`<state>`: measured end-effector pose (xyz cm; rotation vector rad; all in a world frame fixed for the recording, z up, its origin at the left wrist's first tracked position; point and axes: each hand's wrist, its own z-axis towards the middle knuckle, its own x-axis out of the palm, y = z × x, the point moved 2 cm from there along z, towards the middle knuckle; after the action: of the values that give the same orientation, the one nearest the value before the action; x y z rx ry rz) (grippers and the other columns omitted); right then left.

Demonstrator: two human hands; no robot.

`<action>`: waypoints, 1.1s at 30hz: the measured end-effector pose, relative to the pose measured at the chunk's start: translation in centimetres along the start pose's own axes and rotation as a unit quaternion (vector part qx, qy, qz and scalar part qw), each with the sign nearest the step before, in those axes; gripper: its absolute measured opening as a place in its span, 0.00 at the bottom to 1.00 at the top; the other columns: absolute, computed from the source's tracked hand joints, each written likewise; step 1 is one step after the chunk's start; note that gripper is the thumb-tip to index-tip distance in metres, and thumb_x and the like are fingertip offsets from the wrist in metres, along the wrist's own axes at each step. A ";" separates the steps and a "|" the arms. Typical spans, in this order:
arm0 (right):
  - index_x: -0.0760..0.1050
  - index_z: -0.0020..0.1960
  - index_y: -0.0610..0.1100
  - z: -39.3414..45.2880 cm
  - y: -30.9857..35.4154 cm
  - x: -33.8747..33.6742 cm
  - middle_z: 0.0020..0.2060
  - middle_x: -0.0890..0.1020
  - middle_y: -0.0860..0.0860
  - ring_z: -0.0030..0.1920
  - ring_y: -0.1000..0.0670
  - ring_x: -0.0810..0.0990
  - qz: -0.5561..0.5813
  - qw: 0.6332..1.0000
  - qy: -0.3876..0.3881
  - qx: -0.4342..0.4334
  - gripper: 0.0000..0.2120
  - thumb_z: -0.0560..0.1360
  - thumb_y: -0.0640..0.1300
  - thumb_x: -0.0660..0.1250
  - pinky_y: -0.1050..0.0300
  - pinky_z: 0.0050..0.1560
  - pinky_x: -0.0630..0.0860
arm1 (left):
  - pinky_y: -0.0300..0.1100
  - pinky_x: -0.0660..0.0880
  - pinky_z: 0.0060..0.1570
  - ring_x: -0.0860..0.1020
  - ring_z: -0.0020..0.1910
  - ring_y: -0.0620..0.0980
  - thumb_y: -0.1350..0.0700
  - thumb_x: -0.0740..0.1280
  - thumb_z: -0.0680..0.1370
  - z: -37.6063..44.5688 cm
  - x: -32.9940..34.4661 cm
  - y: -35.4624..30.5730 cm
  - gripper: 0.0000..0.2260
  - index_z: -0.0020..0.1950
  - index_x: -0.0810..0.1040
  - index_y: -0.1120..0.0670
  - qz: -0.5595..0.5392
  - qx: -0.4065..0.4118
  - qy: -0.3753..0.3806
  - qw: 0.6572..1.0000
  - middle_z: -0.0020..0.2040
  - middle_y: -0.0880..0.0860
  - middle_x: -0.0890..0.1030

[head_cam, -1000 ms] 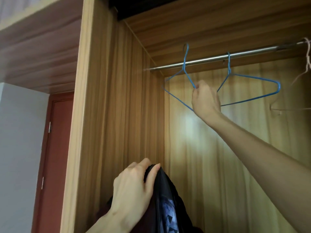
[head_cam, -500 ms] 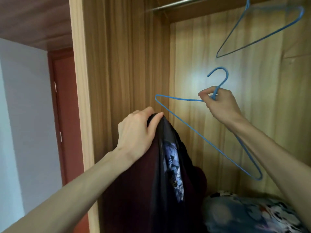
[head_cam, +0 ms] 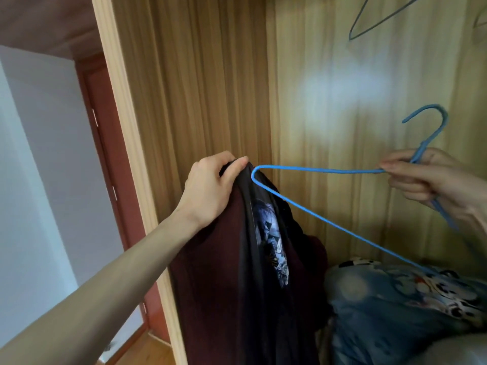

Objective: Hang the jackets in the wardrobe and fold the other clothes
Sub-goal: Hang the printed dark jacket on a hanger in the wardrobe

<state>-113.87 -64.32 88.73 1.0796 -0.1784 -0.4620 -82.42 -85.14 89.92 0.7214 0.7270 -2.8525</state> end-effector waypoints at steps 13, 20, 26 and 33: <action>0.87 0.47 0.46 -2.8 3.5 5.7 0.24 0.62 0.51 0.23 0.54 0.57 -0.190 0.977 0.098 0.030 0.14 0.68 0.55 0.76 0.67 0.22 0.56 | 0.51 0.76 0.46 0.77 0.40 0.50 0.40 0.61 0.85 -2.0 1.6 -1.9 0.17 0.43 0.76 0.49 0.076 -0.013 0.011 0.997 0.34 0.48 0.78; 0.86 0.46 0.46 -2.3 2.4 10.4 0.20 0.65 0.55 0.20 0.56 0.62 -0.246 0.966 0.069 0.026 0.04 0.79 0.43 0.73 0.64 0.21 0.59 | 0.44 0.65 0.36 0.73 0.39 0.47 0.41 0.60 0.85 -3.2 4.4 -4.1 0.15 0.47 0.78 0.48 0.125 0.058 -0.018 0.990 0.37 0.47 0.76; 0.78 0.53 0.48 -2.1 -0.9 12.1 0.20 0.67 0.61 0.20 0.58 0.67 -0.156 0.987 -0.030 -0.013 0.06 0.79 0.38 0.72 0.70 0.22 0.62 | 0.48 0.68 0.35 0.74 0.35 0.50 0.41 0.60 0.85 -4.1 5.9 -4.0 0.16 0.45 0.77 0.49 0.114 0.077 -0.037 0.990 0.33 0.46 0.75; 0.70 0.53 0.47 -3.2 -1.7 11.8 0.24 0.66 0.53 0.23 0.53 0.61 -0.055 0.997 -0.047 -0.025 0.12 0.78 0.35 0.70 0.63 0.22 0.60 | 0.42 0.69 0.32 0.72 0.33 0.50 0.38 0.59 0.84 -5.2 7.3 -4.0 0.17 0.41 0.72 0.46 0.085 0.105 0.034 0.990 0.27 0.48 0.70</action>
<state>-102.64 -67.69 84.78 1.0224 -0.1897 -0.6140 -87.49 -79.11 84.14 0.8656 0.3537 -2.7854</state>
